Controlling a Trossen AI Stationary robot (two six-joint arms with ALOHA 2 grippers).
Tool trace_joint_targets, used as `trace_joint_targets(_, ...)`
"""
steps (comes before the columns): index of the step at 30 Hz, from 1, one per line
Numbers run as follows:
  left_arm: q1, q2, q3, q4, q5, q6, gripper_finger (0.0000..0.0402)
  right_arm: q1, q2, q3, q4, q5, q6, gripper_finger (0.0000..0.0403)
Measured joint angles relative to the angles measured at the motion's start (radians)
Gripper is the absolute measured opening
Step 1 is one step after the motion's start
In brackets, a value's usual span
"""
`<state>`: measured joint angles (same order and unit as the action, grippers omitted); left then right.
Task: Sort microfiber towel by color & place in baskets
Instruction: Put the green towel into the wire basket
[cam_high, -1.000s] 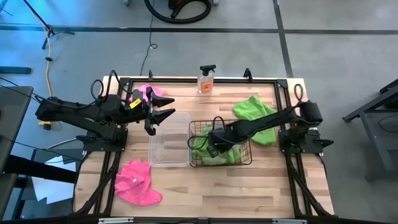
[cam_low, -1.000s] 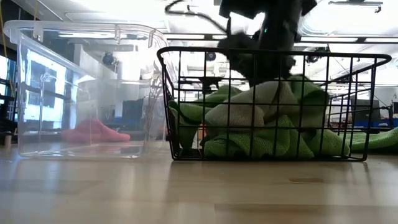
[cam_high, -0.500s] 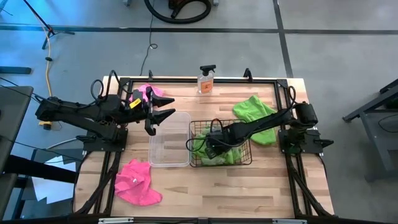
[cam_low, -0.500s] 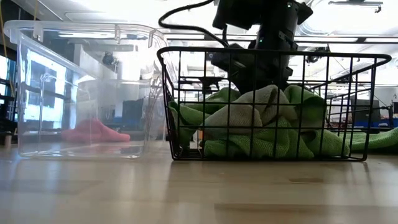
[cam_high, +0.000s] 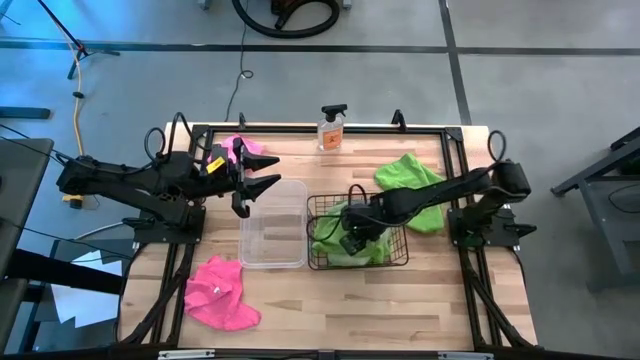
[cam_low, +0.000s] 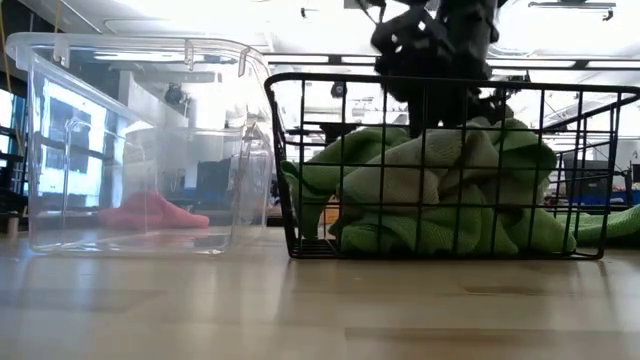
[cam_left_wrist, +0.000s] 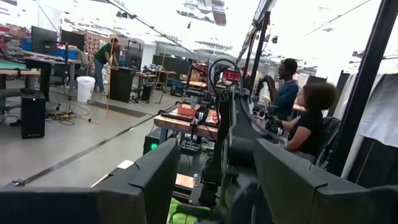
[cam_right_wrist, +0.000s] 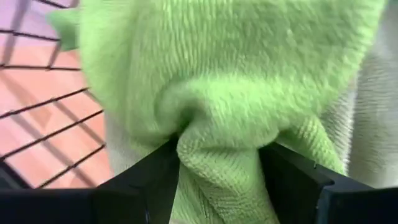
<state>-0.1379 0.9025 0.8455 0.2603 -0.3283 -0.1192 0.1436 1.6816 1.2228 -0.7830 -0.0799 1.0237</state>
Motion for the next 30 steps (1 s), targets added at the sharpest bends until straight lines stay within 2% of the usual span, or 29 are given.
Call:
trace_joint_targets(7,0.0,0.0,0.0,-0.001,-0.004,-0.009,0.02,-0.007,-0.12,0.0,-0.064,0.004,-0.064,0.0213)
trace_joint_targets(15,0.0,0.0,0.0,-0.001,-0.032,-0.011,0.02,-0.011,-0.302,0.001,-0.182,0.062,-0.178,0.0213)
trace_joint_targets(19,0.0,0.0,0.0,0.0,-0.053,-0.053,0.02,-0.008,-0.388,-0.004,-0.223,0.068,-0.22,0.0213)
trace_joint_targets(26,0.0,0.0,0.0,0.001,-0.062,-0.089,0.02,0.013,-0.56,-0.092,-0.313,0.196,-0.208,0.0213)
trace_joint_targets(30,0.0,0.0,0.0,0.002,-0.062,-0.089,0.02,0.033,-0.691,-0.19,-0.24,0.211,-0.165,0.0213)
